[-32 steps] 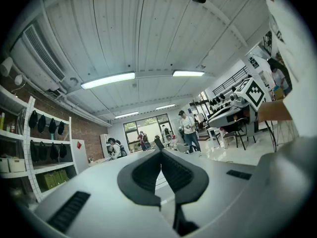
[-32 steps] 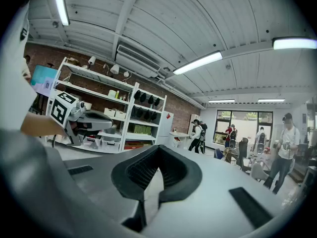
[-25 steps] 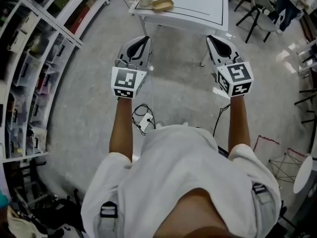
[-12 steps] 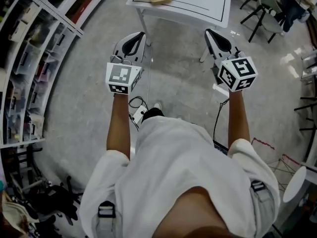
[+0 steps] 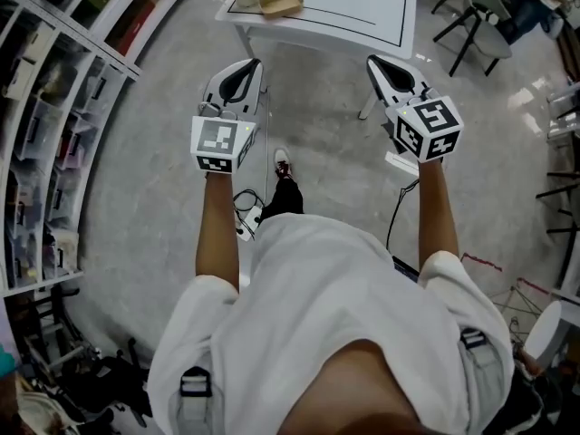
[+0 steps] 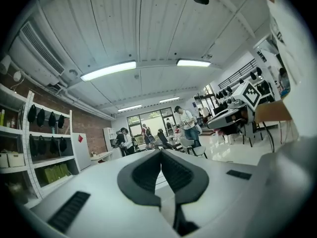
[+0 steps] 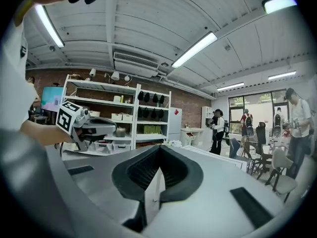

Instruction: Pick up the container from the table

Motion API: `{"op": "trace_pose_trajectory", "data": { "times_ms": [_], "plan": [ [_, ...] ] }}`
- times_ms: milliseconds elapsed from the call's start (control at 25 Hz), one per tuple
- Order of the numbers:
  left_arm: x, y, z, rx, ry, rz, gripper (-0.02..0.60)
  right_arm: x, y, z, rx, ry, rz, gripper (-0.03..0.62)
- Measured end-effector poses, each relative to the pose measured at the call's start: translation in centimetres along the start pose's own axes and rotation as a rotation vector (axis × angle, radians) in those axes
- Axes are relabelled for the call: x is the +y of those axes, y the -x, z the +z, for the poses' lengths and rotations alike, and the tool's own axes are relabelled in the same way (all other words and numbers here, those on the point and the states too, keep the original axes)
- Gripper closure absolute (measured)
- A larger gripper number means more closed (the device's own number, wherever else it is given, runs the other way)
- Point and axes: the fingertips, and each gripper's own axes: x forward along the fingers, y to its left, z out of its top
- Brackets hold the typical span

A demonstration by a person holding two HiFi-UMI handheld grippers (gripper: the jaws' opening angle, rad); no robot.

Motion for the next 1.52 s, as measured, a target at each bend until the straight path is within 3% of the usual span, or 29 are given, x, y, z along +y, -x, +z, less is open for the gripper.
{"op": "trace_pose_trajectory", "data": {
  "times_ms": [160,680,1040,1200,1520],
  "plan": [
    [3.4,-5.2,-1.4,-0.019,0.003,-0.025,0.565,-3.5,-4.5,0.5,0.022,0.046,-0.055,0.592],
    [20.2,-21.6,-4.9,-0.025,0.019,-0.080,0.565,-11.7,-24.7,6.2,0.009,0.089,-0.097,0.592],
    [26.4,-28.4,-7.5,-0.011,0.029,-0.134,0.565,-15.0,-33.4,7.9,-0.058,0.096,-0.141,0.594],
    [27.4,-30.3,-8.9,0.014,0.040,-0.121,0.565,-16.4,-36.0,6.4,-0.036,0.071,-0.108,0.594],
    [28.0,-34.0,-12.6,0.107,0.135,-0.006,0.565,-18.3,-42.5,0.9,0.167,0.200,0.084,0.579]
  ]
}}
